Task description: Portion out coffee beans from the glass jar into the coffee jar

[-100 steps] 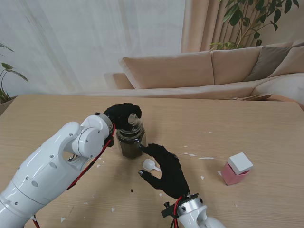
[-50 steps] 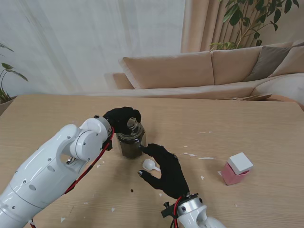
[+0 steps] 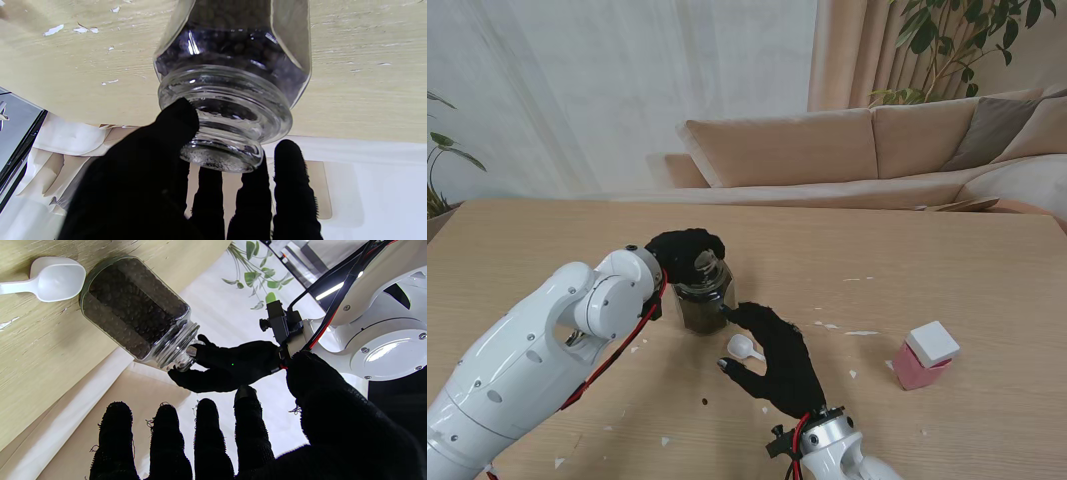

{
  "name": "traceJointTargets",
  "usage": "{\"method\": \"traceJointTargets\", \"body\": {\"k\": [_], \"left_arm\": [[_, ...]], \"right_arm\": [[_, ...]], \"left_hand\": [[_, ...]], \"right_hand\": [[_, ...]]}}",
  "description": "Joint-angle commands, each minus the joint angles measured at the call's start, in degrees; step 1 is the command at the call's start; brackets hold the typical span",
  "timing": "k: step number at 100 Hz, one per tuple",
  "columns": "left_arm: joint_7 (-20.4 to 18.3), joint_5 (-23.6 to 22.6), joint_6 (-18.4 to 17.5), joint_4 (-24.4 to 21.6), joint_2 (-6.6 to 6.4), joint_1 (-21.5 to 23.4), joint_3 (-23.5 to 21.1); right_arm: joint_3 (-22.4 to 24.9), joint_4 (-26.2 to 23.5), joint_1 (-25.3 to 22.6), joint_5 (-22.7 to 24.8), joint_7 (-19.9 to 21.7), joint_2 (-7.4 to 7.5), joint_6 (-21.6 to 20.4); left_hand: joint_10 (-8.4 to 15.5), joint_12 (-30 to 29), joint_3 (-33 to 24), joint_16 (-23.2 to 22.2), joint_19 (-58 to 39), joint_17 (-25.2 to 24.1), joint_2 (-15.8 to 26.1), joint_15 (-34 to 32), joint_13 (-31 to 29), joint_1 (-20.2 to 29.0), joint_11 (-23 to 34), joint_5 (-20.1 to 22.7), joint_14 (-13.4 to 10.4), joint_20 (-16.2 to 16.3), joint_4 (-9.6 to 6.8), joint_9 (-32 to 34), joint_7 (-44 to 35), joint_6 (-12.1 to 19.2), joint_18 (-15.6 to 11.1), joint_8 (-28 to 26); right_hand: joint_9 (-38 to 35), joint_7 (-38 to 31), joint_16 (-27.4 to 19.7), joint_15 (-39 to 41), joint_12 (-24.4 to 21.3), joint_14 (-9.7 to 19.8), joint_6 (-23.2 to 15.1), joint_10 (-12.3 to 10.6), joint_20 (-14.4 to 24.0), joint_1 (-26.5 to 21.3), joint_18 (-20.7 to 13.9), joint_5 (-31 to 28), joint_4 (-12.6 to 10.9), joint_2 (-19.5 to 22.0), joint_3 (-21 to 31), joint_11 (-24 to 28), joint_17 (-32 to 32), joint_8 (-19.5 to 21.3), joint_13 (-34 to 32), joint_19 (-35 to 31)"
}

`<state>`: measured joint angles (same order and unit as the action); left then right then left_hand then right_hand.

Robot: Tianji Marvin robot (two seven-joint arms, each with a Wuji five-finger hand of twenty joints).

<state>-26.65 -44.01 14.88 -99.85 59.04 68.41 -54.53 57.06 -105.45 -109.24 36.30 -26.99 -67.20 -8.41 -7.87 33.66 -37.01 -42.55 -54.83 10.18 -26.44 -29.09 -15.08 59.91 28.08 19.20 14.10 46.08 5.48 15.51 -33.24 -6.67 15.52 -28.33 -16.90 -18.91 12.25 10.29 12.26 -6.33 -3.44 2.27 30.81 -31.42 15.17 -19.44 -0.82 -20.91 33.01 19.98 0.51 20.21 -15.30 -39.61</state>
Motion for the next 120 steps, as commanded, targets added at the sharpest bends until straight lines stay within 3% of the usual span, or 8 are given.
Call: {"method": "traceJointTargets", "body": {"k": [1,33,47,52,63,70,73,120], "left_arm": [[-1.8,-0.1,0.5,-0.5,0.03,-0.1,0.2],[-4.2,-0.3,2.0,-1.4,-0.41,-0.2,0.3],[-3.4,0.1,2.0,-1.9,-0.26,0.6,-0.6],[-2.9,0.6,2.0,-2.3,-0.18,1.2,-1.4],[-1.7,2.0,0.6,-4.0,-0.05,3.9,-4.8],[-0.3,4.0,-1.3,-5.8,0.08,7.3,-8.3],[0.8,5.2,-2.2,-6.8,0.21,9.3,-10.1],[19.5,19.0,-26.0,-16.1,3.44,46.3,-32.5]], "right_arm": [[-0.1,-0.3,-0.4,-0.2,0.8,-0.15,-0.2],[0.0,-0.4,-0.5,-0.3,1.0,-0.10,-0.2],[0.0,-0.4,-0.5,-0.2,1.2,-0.08,0.1],[0.0,-0.4,-0.4,-0.2,1.2,-0.07,0.2],[-0.1,-0.4,-0.4,-0.4,1.4,-0.08,0.5],[-0.1,-0.4,-0.3,-0.5,1.5,-0.08,0.6],[-0.1,-0.3,-0.3,-0.6,1.5,-0.10,0.7],[-0.6,0.9,0.6,-2.1,1.9,-0.37,2.2]], "left_hand": [[1.0,-1.7,0.1,1.7,2.5,-1.8,5.2,1.9,3.1,1.6,-0.9,-1.1,-2.9,-1.4,-3.45,-1.7,1.0,-2.8,-0.7,1.3],[4.1,-12.6,7.4,13.7,31.7,-11.9,3.5,20.7,12.5,-7.3,-21.7,-10.8,-5.2,-12.5,-2.88,-7.3,14.8,0.4,1.1,8.6],[5.4,-16.3,10.6,19.3,44.4,-13.9,3.2,26.8,13.5,-14.3,-27.4,-11.3,-6.0,-11.7,-1.73,-9.0,28.0,1.8,-0.1,12.1],[5.9,-19.0,11.2,22.8,45.9,-15.8,4.0,27.7,13.5,-17.6,-28.1,-11.7,-6.8,-10.7,-1.39,-9.2,31.0,2.5,-1.8,11.9],[6.5,-20.7,19.5,27.5,49.1,-14.9,11.2,28.1,13.4,-19.0,-28.2,-11.6,-8.4,-15.9,-1.63,-9.1,32.8,3.1,-4.2,9.3],[6.6,-19.4,24.6,27.5,49.2,-14.8,15.8,28.1,13.3,-17.7,-27.4,-11.1,-8.9,-17.3,-2.01,-9.1,30.7,3.7,-4.7,7.9],[6.1,-17.2,32.8,26.6,48.9,-14.8,19.2,27.8,13.3,-12.7,-27.1,-9.7,-8.7,-17.7,-3.57,-9.0,27.5,3.7,-4.7,8.1],[3.0,-17.8,34.1,25.2,51.7,-14.4,18.8,28.1,13.5,-8.5,-22.9,-5.9,-6.6,-22.4,-4.09,-7.1,20.0,2.5,-3.6,13.8]], "right_hand": [[0.9,-0.4,0.8,-0.4,0.1,1.1,-0.3,-1.5,0.9,-1.2,-0.4,-0.5,0.0,0.3,-0.8,0.2,0.1,1.0,0.3,-0.2],[1.0,-0.3,0.8,-0.5,0.0,1.2,-0.4,-1.6,1.0,-1.1,-0.2,-0.5,0.0,0.2,-0.8,0.1,0.5,1.0,0.3,0.0],[1.1,-0.3,0.8,-0.6,0.0,1.2,-0.4,-1.7,1.1,-1.2,-0.2,-0.4,0.0,0.1,-0.7,0.0,0.6,1.1,0.4,0.1],[1.1,-0.3,0.8,-0.7,-0.1,1.2,-0.5,-1.7,1.1,-1.1,-0.2,-0.4,0.0,0.1,-0.7,0.0,0.6,1.1,0.3,0.2],[1.1,-0.2,0.8,-0.8,-0.1,1.3,-0.5,-1.7,1.2,-1.1,-0.1,-0.3,0.1,0.1,-0.8,0.0,0.8,1.1,0.5,0.3],[1.2,-0.2,0.9,-0.8,-0.1,1.2,-0.5,-1.7,1.2,-1.0,-0.1,-0.3,0.1,0.2,-0.9,-0.1,0.9,1.1,0.5,0.4],[1.1,-0.2,0.9,-0.8,-0.1,1.3,-0.5,-1.7,1.2,-0.9,-0.1,-0.3,0.1,0.2,-0.9,0.0,0.9,1.1,0.5,0.4],[1.5,0.7,0.9,-1.2,-0.2,1.7,-1.2,-2.2,1.4,-0.8,-0.4,1.1,0.3,1.5,-2.2,-0.3,1.5,0.7,1.1,1.5]]}}
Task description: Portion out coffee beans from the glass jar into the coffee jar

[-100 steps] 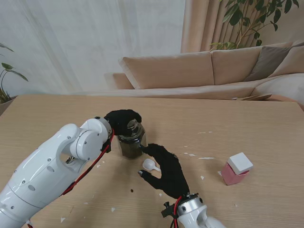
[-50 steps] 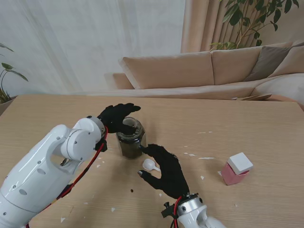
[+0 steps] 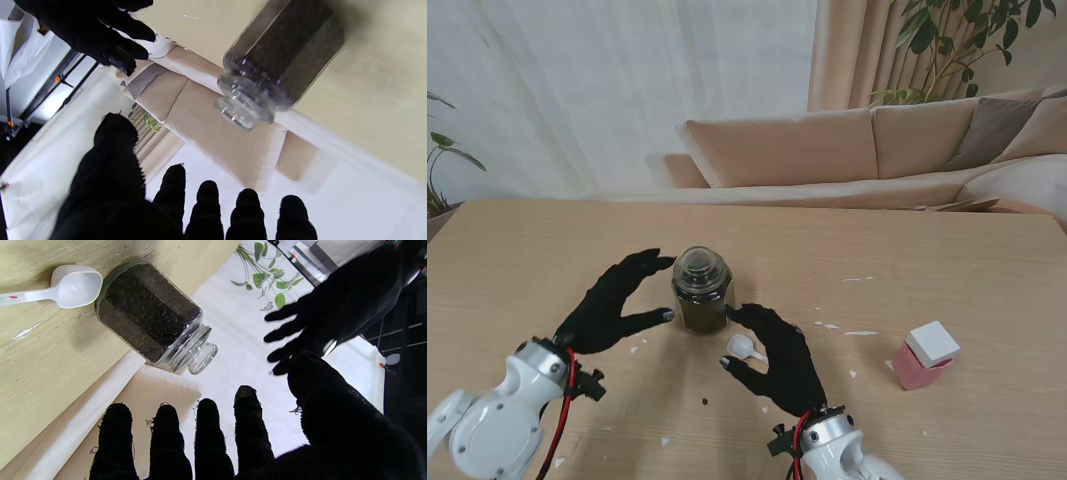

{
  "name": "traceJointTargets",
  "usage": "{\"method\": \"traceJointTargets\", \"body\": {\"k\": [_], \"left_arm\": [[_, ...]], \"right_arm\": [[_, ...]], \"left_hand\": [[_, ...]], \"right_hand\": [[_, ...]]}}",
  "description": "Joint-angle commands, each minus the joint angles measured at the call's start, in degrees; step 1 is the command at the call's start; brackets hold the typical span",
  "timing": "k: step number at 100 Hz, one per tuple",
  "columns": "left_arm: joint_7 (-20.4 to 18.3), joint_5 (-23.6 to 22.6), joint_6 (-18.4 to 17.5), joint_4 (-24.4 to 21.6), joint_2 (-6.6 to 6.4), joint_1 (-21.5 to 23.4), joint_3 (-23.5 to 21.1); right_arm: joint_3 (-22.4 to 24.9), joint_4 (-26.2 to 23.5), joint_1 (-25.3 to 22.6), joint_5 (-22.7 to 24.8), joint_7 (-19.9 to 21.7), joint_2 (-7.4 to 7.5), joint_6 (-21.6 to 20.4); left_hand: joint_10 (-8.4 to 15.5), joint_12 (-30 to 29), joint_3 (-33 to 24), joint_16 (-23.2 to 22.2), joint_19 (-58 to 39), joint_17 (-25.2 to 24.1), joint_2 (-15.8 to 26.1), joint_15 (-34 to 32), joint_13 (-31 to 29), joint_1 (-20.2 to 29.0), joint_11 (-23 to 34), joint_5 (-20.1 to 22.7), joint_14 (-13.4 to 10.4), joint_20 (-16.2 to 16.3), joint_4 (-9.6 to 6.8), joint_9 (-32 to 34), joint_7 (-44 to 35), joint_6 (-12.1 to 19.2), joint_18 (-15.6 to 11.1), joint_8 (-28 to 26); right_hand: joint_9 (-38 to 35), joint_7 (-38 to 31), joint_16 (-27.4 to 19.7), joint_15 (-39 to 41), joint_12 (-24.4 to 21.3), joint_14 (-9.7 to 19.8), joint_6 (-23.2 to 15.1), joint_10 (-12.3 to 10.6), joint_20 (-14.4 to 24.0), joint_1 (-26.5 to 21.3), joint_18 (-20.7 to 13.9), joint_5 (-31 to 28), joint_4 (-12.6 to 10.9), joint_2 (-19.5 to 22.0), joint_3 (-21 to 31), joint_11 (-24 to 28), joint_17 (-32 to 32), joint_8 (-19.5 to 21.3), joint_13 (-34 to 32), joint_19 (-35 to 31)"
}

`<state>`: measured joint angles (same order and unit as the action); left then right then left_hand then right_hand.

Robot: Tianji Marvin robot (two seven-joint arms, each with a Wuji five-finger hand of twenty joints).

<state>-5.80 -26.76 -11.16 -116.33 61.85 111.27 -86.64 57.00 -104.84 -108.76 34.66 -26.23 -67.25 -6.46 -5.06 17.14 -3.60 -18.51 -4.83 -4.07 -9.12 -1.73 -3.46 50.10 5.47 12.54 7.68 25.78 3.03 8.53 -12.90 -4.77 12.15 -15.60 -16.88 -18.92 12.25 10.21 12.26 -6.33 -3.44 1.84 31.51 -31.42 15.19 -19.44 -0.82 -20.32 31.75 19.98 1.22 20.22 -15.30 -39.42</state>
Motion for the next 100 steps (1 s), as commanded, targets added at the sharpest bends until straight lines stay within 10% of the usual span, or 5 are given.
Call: {"method": "traceJointTargets", "body": {"k": [1,32,100], "left_arm": [[-0.8,2.0,-0.3,0.4,0.74,4.0,-0.5],[5.9,9.2,-7.2,4.5,2.46,12.3,-0.4],[7.7,20.2,-12.2,14.5,3.43,6.2,5.8]], "right_arm": [[-0.5,0.4,0.1,-0.5,1.1,-0.33,0.3],[-2.1,2.9,3.0,-6.5,4.6,-0.67,-0.2],[-4.7,9.1,6.9,-10.8,4.9,-1.62,-2.2]], "left_hand": [[0.2,-1.3,0.7,1.2,1.8,-0.2,1.4,0.7,1.9,1.3,-0.2,0.8,0.0,-2.2,-1.63,-0.1,-0.4,0.5,-0.1,1.1],[0.5,-1.5,0.5,4.6,5.1,0.7,1.4,1.3,2.0,1.3,-1.0,0.0,-0.7,-9.8,-1.53,-0.6,-1.6,0.7,-0.7,2.5],[2.3,-1.6,-1.0,7.1,5.0,1.1,2.6,2.0,1.8,0.9,-2.8,-1.1,-3.8,-12.5,-1.19,-1.4,-3.5,1.9,-3.9,3.0]], "right_hand": [[1.5,0.7,0.9,-1.1,-0.2,1.7,-1.2,-1.8,0.7,-0.7,-0.4,1.2,0.3,1.0,-0.9,-0.3,0.8,0.7,1.1,1.3],[3.0,1.7,0.9,-1.4,-0.2,2.2,-1.6,-2.5,1.0,-0.6,-0.9,3.5,0.0,3.2,-1.7,-0.4,1.3,0.0,2.1,1.8],[5.8,2.8,-0.9,-3.8,-1.4,6.4,-4.5,-6.4,0.1,2.2,-5.5,9.0,-0.2,7.5,-5.1,-2.2,4.5,-4.5,5.7,7.9]]}}
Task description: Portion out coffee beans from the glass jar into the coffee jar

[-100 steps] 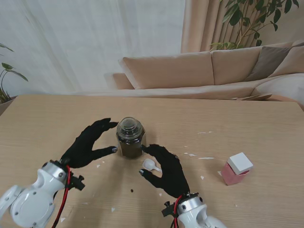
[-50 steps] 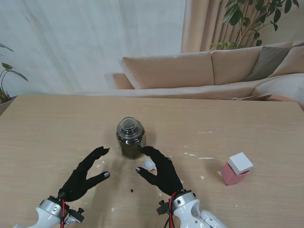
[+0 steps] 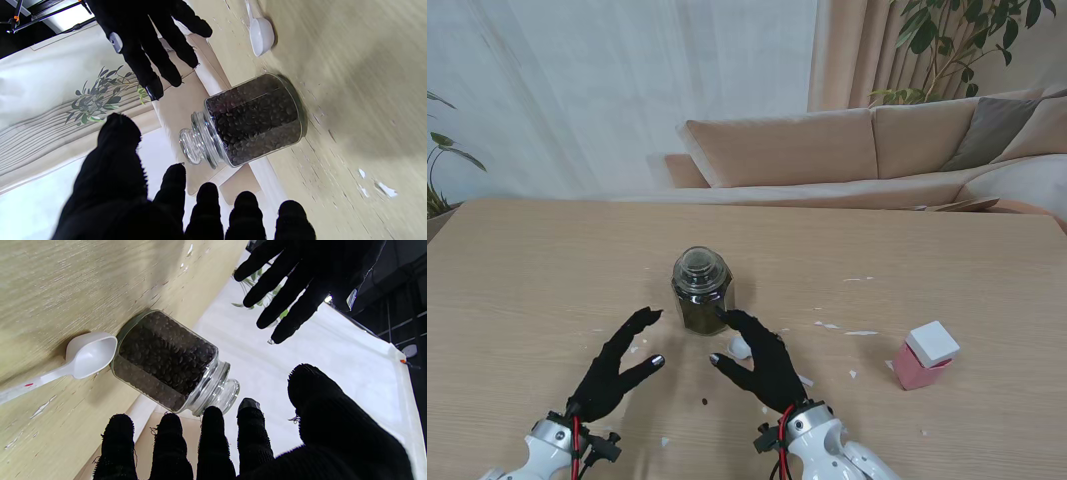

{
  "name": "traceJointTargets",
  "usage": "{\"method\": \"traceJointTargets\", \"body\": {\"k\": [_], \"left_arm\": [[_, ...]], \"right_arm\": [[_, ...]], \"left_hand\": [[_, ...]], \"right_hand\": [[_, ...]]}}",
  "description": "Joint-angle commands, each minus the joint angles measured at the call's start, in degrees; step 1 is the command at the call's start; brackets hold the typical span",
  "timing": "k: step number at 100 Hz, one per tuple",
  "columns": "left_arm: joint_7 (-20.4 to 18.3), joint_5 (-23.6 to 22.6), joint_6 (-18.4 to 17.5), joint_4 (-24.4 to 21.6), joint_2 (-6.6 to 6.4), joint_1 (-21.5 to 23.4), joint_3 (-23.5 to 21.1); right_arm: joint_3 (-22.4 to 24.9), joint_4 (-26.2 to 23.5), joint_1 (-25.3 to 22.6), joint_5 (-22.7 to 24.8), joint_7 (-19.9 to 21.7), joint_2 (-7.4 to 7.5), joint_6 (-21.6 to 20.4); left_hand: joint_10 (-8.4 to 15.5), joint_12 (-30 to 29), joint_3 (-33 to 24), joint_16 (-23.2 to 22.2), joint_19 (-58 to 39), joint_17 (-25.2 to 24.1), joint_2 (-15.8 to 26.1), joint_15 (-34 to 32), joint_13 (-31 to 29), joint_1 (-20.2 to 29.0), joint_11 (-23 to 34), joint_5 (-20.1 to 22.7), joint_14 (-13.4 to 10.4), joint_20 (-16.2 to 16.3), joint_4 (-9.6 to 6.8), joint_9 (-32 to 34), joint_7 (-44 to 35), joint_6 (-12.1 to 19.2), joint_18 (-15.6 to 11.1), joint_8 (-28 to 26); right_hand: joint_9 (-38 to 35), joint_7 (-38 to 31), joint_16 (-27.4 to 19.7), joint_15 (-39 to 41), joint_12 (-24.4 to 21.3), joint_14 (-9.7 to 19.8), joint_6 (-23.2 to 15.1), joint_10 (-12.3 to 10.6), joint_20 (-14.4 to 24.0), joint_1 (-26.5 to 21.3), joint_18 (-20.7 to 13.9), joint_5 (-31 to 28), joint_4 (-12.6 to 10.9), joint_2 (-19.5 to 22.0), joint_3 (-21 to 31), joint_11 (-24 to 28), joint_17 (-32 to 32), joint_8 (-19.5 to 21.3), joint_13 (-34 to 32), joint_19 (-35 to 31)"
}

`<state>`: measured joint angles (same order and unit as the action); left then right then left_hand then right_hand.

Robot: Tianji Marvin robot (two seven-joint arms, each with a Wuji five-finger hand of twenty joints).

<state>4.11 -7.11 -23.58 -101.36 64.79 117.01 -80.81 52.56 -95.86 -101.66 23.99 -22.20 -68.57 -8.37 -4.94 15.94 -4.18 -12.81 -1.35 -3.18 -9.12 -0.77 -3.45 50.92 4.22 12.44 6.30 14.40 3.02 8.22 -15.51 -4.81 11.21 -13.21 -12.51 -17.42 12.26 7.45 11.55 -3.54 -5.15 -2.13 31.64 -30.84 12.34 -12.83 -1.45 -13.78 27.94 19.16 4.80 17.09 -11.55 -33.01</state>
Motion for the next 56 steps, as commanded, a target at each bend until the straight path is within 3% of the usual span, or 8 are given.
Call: {"method": "traceJointTargets", "body": {"k": [1,56], "left_arm": [[-2.1,0.5,0.1,-0.5,0.51,0.4,0.0],[-3.3,0.7,0.6,-1.8,0.17,1.2,0.5]], "right_arm": [[-0.2,0.1,-0.2,-0.1,0.8,-0.29,-0.4],[-0.1,-0.4,-1.1,1.3,0.5,-0.06,-0.7]], "left_hand": [[2.2,-0.3,-0.4,1.4,1.5,0.2,2.5,1.1,1.8,0.1,-1.5,-0.9,-2.4,-1.2,-1.19,-1.0,-0.9,1.9,-3.0,0.6],[2.1,0.1,-2.1,2.4,1.6,0.2,2.0,1.1,1.8,-0.2,-1.5,-0.3,-2.7,-2.8,-1.15,-1.0,-1.3,1.8,-2.9,1.0]], "right_hand": [[1.5,1.3,-0.9,-1.0,-0.7,3.7,-2.8,-2.5,0.0,1.6,-2.6,2.4,0.5,0.9,-1.4,-1.4,1.0,-1.4,1.9,1.5],[1.1,1.4,-1.1,-1.2,-1.1,3.7,-3.1,-2.2,0.3,0.8,-2.6,2.4,0.3,1.0,-3.0,-2.6,1.2,-2.7,2.1,2.1]]}}
